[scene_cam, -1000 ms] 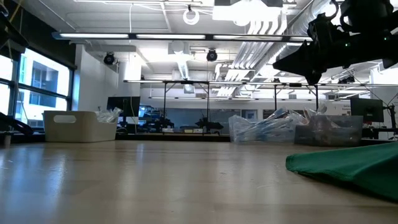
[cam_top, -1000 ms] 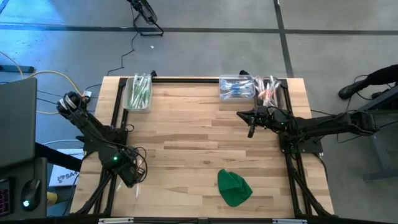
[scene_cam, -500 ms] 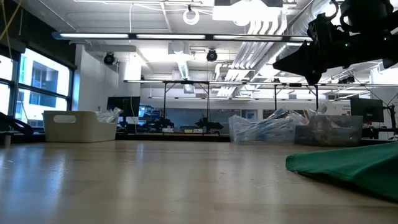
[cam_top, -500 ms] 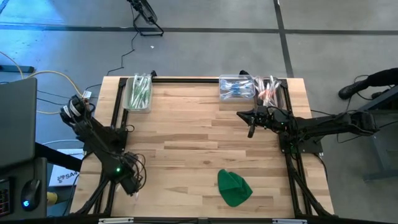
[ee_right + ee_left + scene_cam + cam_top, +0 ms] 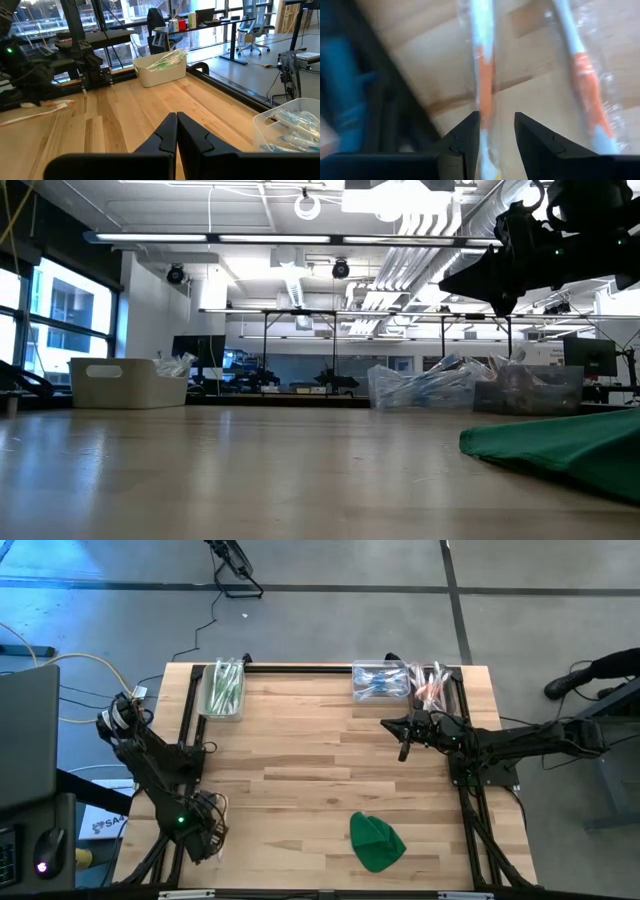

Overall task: Pick & Place Toothbrushes
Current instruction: Put the orange toothbrush into the black bin

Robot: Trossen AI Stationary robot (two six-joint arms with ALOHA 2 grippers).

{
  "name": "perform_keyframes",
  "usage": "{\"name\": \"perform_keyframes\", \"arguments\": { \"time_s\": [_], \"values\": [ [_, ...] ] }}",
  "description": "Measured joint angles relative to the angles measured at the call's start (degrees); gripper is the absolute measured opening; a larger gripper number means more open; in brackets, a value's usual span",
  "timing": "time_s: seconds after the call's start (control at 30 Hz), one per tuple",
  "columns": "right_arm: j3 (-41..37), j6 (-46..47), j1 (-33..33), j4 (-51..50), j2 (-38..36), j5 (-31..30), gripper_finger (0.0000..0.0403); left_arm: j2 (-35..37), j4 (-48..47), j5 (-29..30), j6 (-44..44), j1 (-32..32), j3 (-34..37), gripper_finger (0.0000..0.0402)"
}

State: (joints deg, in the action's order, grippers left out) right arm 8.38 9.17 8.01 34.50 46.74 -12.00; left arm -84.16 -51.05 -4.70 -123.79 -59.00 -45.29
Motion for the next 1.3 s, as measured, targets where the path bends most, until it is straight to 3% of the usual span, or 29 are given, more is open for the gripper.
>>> {"name": "perform_keyframes", "arguments": {
  "time_s": [0.23, 0.77, 1.1, 1.3],
  "values": [
    [0.00, 0.00, 0.01, 0.00, 0.00, -0.01, 0.0002, 0.36, 7.90, -0.83, -1.81, 0.11, 6.58, 0.0116],
    [0.00, -0.42, 0.00, 0.00, -0.01, -0.02, 0.0002, 0.15, 7.87, -0.29, -1.03, 0.11, 7.07, 0.0115],
    [0.00, -0.44, 0.00, -0.03, -0.01, -0.01, 0.0002, 0.11, 9.48, -0.01, -1.32, 0.11, 7.14, 0.0029],
    [0.00, -0.44, 0.00, -0.13, 0.00, 0.06, 0.0002, 0.11, 9.70, -0.07, -2.47, 0.11, 7.16, 0.0016]
  ]
}}
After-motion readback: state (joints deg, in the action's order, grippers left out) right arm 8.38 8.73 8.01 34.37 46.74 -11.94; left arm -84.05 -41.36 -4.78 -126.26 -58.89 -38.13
